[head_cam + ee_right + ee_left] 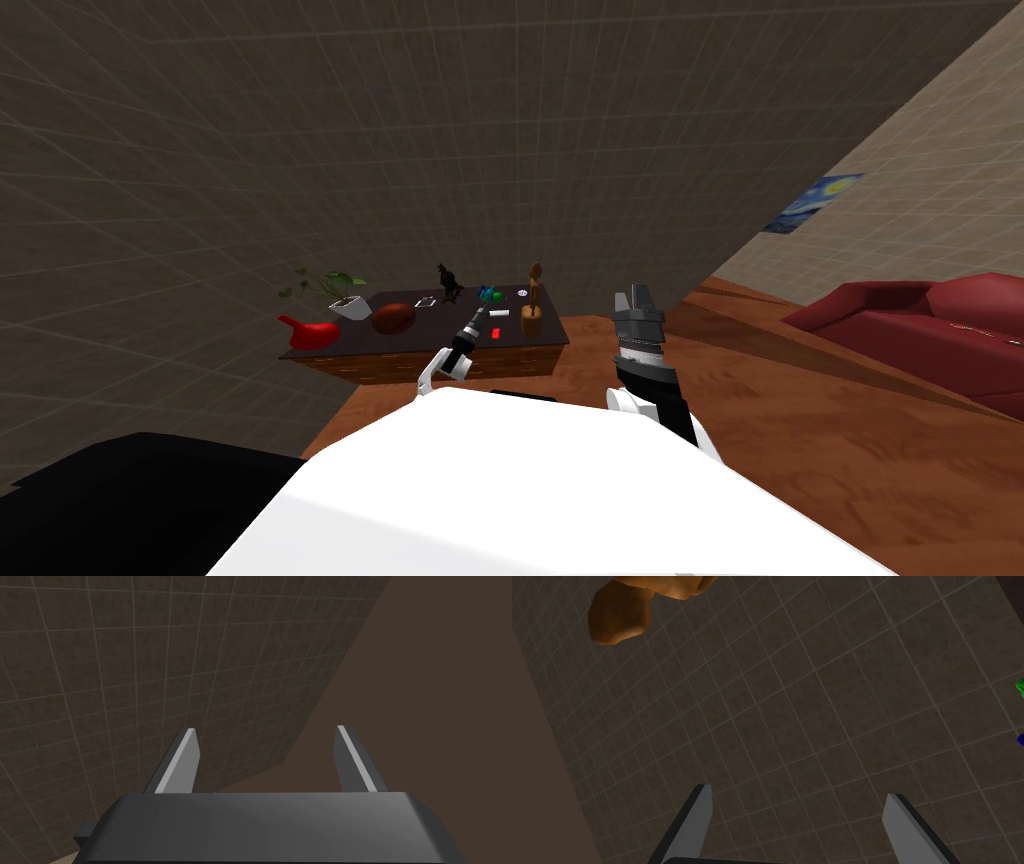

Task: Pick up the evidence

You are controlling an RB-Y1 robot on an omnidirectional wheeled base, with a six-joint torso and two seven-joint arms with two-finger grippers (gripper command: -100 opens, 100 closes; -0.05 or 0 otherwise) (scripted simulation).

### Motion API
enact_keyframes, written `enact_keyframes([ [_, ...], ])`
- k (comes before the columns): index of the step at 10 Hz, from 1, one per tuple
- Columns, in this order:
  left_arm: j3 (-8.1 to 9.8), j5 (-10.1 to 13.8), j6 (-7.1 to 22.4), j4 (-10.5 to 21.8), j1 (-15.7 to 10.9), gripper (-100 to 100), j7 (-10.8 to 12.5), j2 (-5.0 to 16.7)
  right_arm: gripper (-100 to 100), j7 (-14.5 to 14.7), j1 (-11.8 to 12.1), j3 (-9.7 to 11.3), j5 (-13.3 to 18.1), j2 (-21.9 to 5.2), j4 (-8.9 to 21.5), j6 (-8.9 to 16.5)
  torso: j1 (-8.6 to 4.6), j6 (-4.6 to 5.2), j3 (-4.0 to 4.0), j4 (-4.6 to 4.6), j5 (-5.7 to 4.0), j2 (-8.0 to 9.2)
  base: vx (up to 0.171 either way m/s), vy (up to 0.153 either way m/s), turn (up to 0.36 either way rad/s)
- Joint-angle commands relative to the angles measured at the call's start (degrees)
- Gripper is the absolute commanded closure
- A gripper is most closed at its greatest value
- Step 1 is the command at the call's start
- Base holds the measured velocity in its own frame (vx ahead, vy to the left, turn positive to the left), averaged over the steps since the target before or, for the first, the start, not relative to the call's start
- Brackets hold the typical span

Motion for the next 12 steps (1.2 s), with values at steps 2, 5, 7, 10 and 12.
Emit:
enact_keyframes([
  [2,-0.79,-0.44,0.91,4.03,-1.63,-100,-0.37,1.21,0,0.0,0.0,0.0,0.0,0.0,0.0,0.0,-0.01,0.01,-0.01,0.0,0.0,-0.01,-0.002,0.001,-0.054],
  [5,-2.45,-1.29,2.74,9.24,-3.97,-100,-1.36,2.9,0,0.0,0.0,0.0,0.0,0.0,0.0,0.0,-0.03,0.0,-0.01,0.0,-0.01,-0.02,0.002,-0.005,-0.066],
  [7,-3.26,-1.63,3.75,12.04,-5.1,-100,-1.84,3.79,0,0.0,0.0,0.0,0.0,0.0,0.0,0.0,-0.04,0.0,-0.01,0.0,-0.01,-0.03,0.004,-0.008,-0.067],
  [10,-4.05,-1.92,4.83,15.09,-6.2,-100,-2.31,4.72,0,0.0,0.0,0.0,0.0,0.0,0.0,0.0,-0.04,-0.01,-0.01,0.0,-0.01,-0.02,0.005,-0.007,-0.045],
  [12,-4.81,-2.16,5.96,19.02,-7.27,-100,-2.75,5.68,0,0.0,0.0,0.0,0.0,0.0,0.0,0.0,-0.06,-0.01,-0.03,-0.01,-0.02,-0.04,0.008,-0.017,-0.094],
])
